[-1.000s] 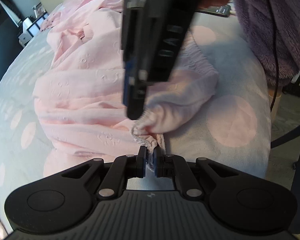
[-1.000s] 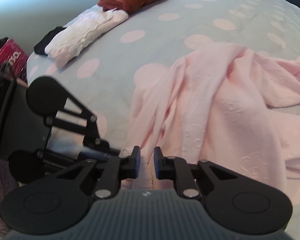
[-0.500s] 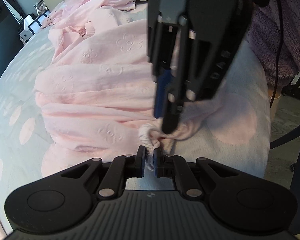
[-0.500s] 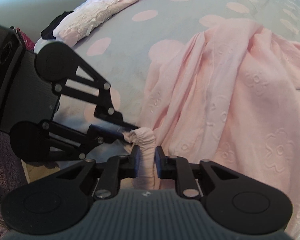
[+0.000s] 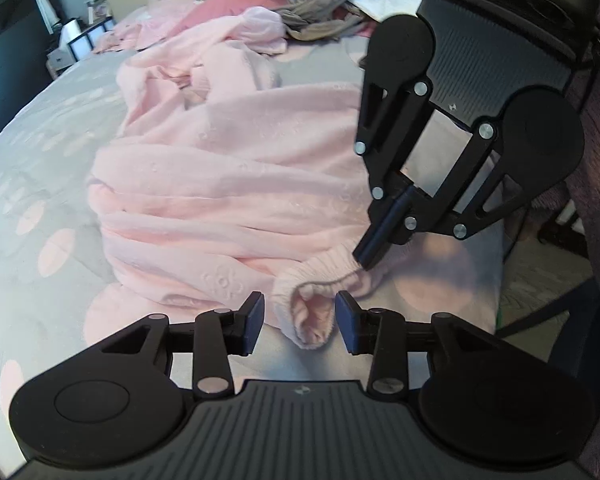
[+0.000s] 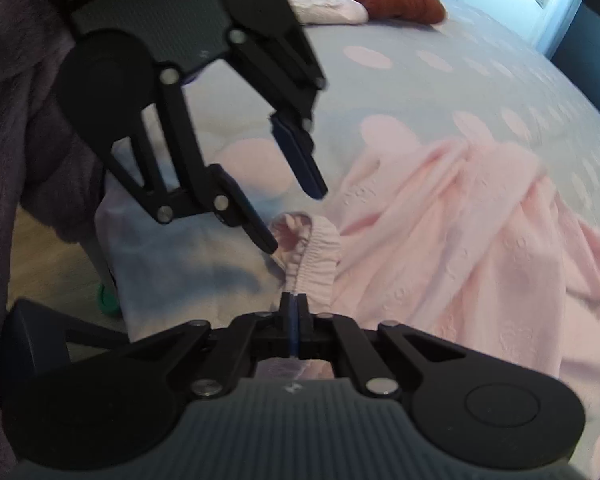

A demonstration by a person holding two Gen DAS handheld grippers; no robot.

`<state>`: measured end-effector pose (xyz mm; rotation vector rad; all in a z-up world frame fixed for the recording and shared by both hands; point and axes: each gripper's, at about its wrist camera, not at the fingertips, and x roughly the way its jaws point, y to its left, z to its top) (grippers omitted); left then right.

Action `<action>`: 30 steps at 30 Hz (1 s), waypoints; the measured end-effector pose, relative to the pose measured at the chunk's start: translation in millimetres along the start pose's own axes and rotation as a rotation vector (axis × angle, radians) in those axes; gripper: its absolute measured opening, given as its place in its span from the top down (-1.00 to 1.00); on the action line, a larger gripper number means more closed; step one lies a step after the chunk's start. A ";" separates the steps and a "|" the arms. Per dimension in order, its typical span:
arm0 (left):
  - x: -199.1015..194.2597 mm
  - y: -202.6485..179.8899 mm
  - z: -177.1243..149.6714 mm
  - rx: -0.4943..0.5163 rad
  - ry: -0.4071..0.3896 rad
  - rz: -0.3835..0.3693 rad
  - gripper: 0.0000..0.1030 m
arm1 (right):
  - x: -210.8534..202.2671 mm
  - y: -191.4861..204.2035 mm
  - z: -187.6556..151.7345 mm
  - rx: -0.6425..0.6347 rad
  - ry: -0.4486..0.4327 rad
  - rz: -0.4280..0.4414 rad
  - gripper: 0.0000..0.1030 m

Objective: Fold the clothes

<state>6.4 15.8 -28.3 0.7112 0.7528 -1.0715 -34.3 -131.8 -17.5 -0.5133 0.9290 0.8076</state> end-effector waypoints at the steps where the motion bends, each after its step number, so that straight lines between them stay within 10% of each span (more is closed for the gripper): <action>1: 1.3 0.6 1.9 -0.004 0.001 0.005 0.45 | -1.9 -6.5 0.2 0.039 -0.009 0.009 0.90; 9: 9.3 -11.9 2.9 0.066 0.016 -0.025 0.73 | -5.4 -45.5 5.3 0.265 -0.082 0.078 0.84; 13: 15.3 -18.9 -0.9 0.091 0.039 -0.037 0.73 | 2.8 -51.1 10.5 0.279 -0.087 0.112 0.44; 30: 21.8 -23.3 -15.0 0.087 0.071 -0.048 0.73 | 32.3 -31.6 16.4 0.150 -0.010 0.136 0.76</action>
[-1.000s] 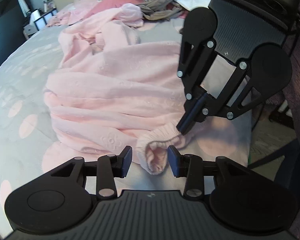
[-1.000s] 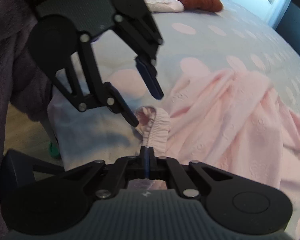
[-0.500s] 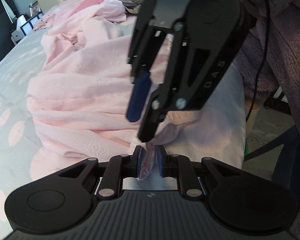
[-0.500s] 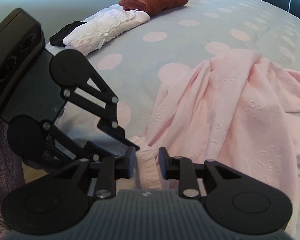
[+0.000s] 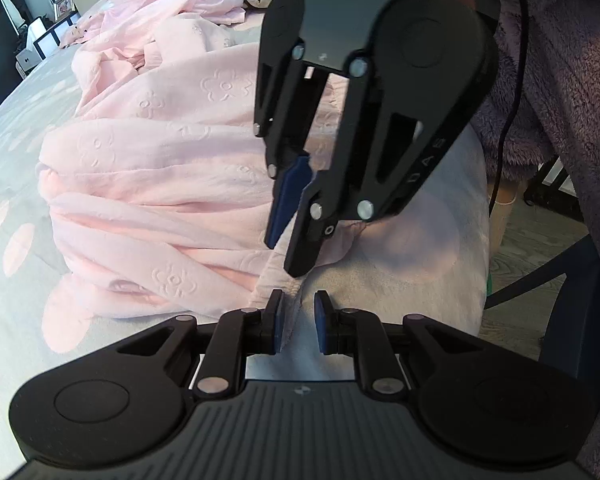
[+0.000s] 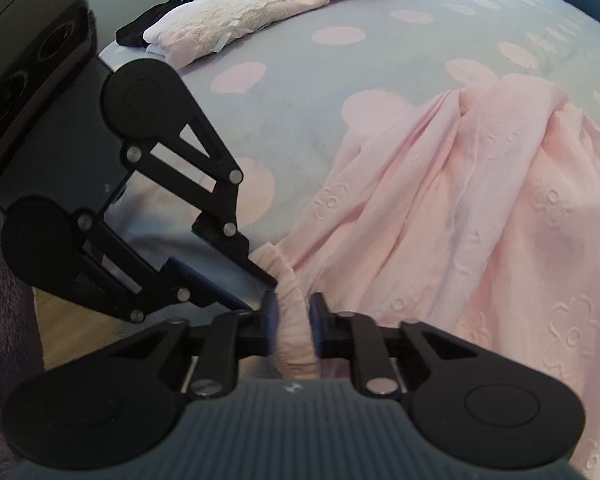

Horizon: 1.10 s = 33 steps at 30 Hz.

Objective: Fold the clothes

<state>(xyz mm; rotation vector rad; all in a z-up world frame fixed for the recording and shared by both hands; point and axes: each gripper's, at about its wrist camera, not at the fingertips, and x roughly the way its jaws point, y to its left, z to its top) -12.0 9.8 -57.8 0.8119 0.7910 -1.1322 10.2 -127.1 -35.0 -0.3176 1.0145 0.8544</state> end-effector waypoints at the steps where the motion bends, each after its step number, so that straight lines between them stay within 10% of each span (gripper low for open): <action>1: -3.5 0.5 0.1 0.000 -0.006 0.008 0.73 | -2.3 4.5 -0.5 -0.027 -0.002 -0.009 0.77; 13: -14.1 -17.8 -7.3 0.153 -0.013 0.133 0.54 | -7.2 80.8 -22.4 -0.553 -0.019 -0.250 0.81; 22: 4.4 -50.2 -11.7 0.378 0.037 0.197 0.66 | -12.7 96.6 -36.5 -0.649 -0.029 -0.252 0.90; 33: -27.3 -27.6 -6.8 0.006 -0.008 0.257 0.87 | -38.4 78.8 -39.0 -0.495 -0.089 -0.273 0.59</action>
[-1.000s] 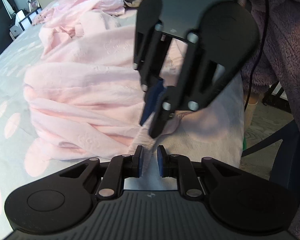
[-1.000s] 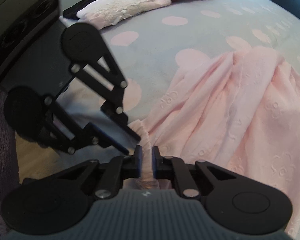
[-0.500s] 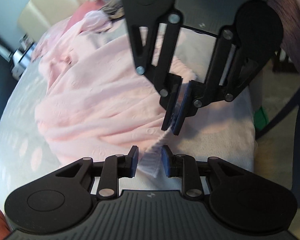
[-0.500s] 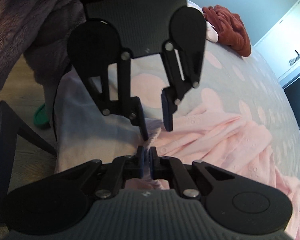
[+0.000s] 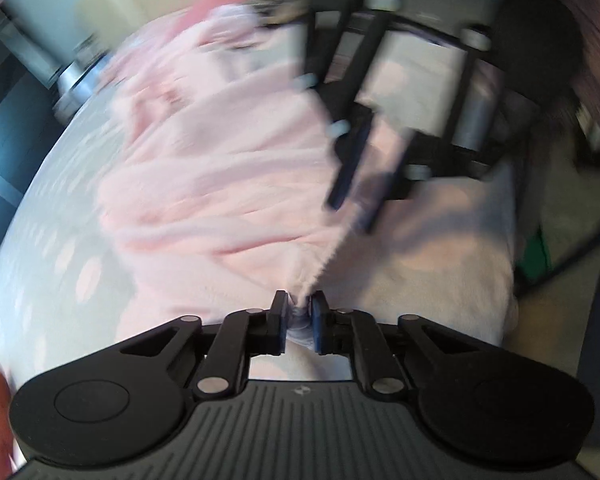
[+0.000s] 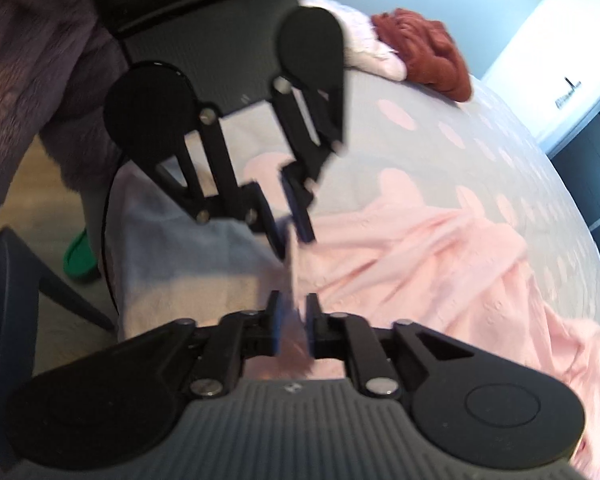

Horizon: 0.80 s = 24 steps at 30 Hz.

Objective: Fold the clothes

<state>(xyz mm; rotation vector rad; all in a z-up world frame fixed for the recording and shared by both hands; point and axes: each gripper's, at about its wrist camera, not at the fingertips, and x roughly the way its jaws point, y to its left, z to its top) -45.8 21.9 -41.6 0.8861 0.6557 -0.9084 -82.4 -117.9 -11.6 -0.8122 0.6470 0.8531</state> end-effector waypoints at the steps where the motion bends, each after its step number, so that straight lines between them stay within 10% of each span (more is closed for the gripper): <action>1: -4.0 7.8 -0.3 -0.071 -0.001 0.013 0.88 | -2.5 -2.0 -2.0 0.011 0.004 -0.008 0.58; 14: -6.9 103.4 -34.0 -0.776 0.069 0.122 0.90 | -19.6 4.7 -41.9 0.093 0.134 -0.130 0.33; 24: -5.0 110.6 -61.1 -0.842 0.100 0.118 0.90 | -24.8 18.4 -81.5 0.073 0.216 -0.164 0.23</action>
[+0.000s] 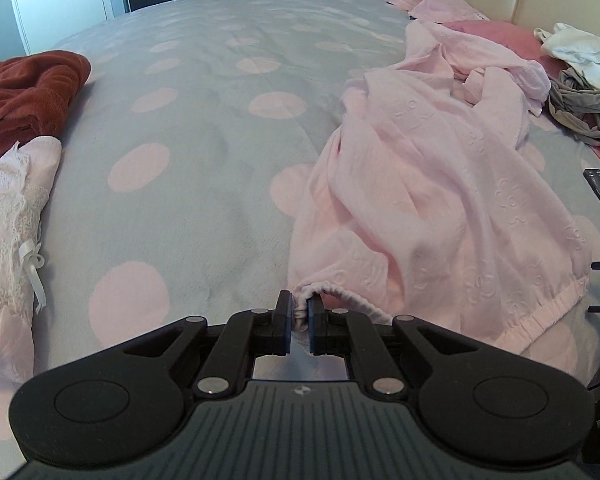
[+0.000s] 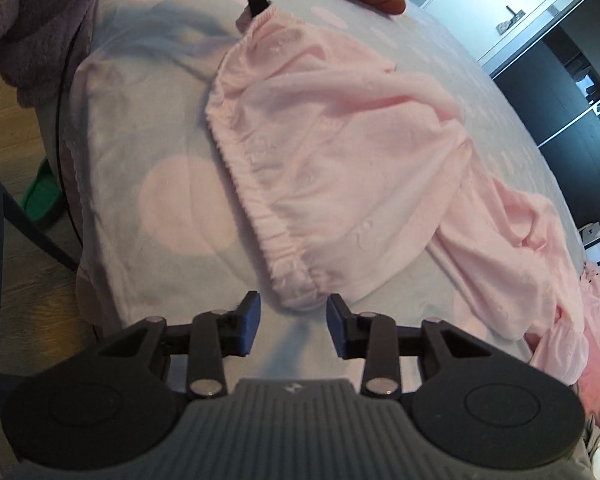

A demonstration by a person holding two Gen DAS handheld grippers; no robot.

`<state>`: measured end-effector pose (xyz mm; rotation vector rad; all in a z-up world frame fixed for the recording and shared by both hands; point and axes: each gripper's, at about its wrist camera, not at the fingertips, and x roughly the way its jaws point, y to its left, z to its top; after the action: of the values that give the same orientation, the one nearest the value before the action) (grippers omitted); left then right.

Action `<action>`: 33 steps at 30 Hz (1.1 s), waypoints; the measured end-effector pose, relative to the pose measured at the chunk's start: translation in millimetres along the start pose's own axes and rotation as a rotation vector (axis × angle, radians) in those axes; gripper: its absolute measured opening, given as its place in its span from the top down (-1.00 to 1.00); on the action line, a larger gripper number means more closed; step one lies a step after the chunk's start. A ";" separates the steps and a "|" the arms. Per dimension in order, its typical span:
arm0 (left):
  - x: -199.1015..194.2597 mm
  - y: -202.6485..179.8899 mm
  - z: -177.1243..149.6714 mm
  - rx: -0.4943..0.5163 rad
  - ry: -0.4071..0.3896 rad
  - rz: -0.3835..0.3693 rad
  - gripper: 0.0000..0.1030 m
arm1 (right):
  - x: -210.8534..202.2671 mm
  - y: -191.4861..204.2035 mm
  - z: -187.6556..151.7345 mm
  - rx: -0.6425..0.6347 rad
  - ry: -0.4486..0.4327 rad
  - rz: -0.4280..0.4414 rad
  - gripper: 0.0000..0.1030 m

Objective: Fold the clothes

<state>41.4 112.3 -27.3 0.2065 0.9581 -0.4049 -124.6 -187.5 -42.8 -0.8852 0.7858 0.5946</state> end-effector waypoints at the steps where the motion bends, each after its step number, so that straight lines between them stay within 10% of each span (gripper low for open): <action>1: 0.4 0.3 -0.2 -0.002 0.000 -0.001 0.90 | 1.4 3.2 -0.5 -0.011 0.004 0.003 0.25; 9: -4.5 3.1 5.6 -0.037 -0.028 -0.005 0.90 | 16.4 -10.3 7.0 0.007 -0.024 -0.183 0.55; 12: -13.9 10.4 12.9 -0.083 -0.067 -0.011 0.89 | 0.0 -38.3 16.1 0.135 -0.085 -0.229 0.89; 17: -29.2 21.8 41.8 -0.125 -0.154 0.014 0.90 | -13.6 -101.2 30.8 0.350 -0.118 -0.285 0.90; 26: -5.7 10.1 118.6 0.096 -0.108 0.254 0.96 | 30.1 -185.6 83.9 0.314 -0.015 -0.394 0.91; 33: 36.3 37.4 128.0 -0.035 -0.001 0.110 0.95 | 78.8 -232.9 82.3 0.491 0.072 -0.228 0.88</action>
<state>171.7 93.1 14.5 0.2263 0.9476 -0.2872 121.2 -225.7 30.6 -0.5325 0.8342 0.1541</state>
